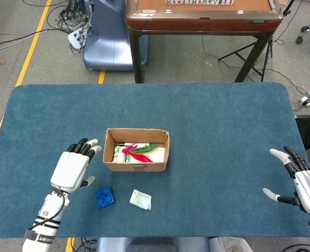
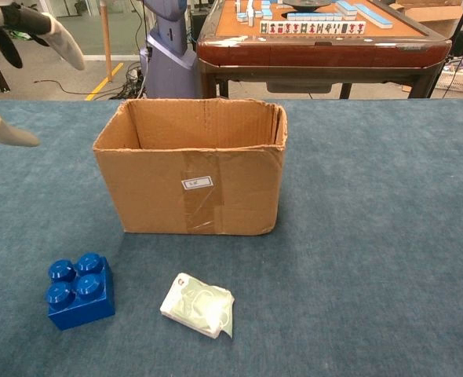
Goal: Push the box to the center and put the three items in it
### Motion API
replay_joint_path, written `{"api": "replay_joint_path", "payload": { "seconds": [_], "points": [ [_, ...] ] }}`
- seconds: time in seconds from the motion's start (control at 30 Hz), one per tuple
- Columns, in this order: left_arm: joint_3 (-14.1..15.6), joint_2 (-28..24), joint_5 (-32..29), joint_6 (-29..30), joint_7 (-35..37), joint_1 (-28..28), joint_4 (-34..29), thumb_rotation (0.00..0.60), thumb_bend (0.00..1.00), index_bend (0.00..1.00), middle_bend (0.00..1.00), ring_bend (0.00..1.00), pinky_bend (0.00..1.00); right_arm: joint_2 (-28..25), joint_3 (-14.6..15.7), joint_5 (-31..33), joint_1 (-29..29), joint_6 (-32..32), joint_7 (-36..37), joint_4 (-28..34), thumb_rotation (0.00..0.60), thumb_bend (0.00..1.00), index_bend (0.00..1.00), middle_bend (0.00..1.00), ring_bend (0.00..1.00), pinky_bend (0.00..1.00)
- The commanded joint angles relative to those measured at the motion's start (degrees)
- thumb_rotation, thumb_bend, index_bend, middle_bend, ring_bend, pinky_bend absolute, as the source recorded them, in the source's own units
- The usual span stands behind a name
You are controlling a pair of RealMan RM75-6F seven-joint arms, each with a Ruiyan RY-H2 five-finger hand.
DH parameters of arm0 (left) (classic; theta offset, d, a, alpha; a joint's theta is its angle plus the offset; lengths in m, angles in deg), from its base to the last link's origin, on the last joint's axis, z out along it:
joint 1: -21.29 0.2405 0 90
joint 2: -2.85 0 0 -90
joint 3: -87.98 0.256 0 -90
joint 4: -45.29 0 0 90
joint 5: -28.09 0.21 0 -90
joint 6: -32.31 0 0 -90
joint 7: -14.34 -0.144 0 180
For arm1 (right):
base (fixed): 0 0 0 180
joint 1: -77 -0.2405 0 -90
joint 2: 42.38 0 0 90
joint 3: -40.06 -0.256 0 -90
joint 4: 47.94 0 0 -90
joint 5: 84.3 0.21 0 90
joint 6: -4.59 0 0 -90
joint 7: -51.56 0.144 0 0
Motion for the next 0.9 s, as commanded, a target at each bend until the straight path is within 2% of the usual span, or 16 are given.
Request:
{"api": "replay_joint_path", "payload": {
  "seconds": [0.03, 0.1, 0.17, 0.27, 0.47, 0.67, 0.9],
  "points": [
    [5.1, -2.98, 8.76, 1.83, 3.1, 4.56, -0.53, 0.6, 0.1, 0.29, 0.19, 0.15, 0.32, -0.05, -0.03, -0.01, 0.06, -0.1, 0.13, -0.02, 0.6, 0.03, 0.15, 0.18, 0.03, 0.11],
    [6.51, -3.91, 11.85, 1.99, 4.65, 5.83, -0.53, 0.6, 0.1, 0.33, 0.23, 0.17, 0.37, -0.12, -0.03, -0.01, 0.1, -0.15, 0.24, -0.04, 0.6, 0.03, 0.15, 0.18, 0.03, 0.11],
    [9.26, -5.58, 17.1, 2.61, 7.19, 8.36, -0.53, 0.6, 0.1, 0.38, 0.29, 0.22, 0.42, -0.36, -0.09, -0.01, 0.31, -0.58, 0.66, -0.02, 0.6, 0.03, 0.15, 0.18, 0.03, 0.11],
    [12.56, -7.36, 21.55, 2.49, 9.59, 11.14, -0.33, 0.6, 0.1, 0.42, 0.35, 0.27, 0.45, -0.59, -0.3, 0.04, 0.75, -1.58, 1.24, -0.07, 0.6, 0.03, 0.15, 0.18, 0.03, 0.11],
    [16.97, -9.07, 27.01, 0.43, 11.53, 14.88, 1.34, 0.6, 0.1, 0.44, 0.37, 0.28, 0.46, -0.8, -0.47, 0.11, 1.34, -2.64, 1.52, -0.11, 0.6, 0.03, 0.15, 0.18, 0.03, 0.11],
    [18.1, -9.13, 30.51, -4.01, 17.4, 15.57, 5.93, 0.6, 0.1, 0.43, 0.36, 0.28, 0.46, -0.81, -0.5, 0.06, 1.37, -2.5, 1.39, -0.05, 0.6, 0.03, 0.15, 0.18, 0.03, 0.11],
    [17.45, -9.0, 35.69, -10.22, 23.96, 13.34, 15.37, 0.6, 0.1, 0.37, 0.34, 0.25, 0.37, -0.96, -0.69, 0.29, 1.49, -2.64, 1.72, -0.09, 0.6, 0.03, 0.15, 0.18, 0.03, 0.11]
  ]
}}
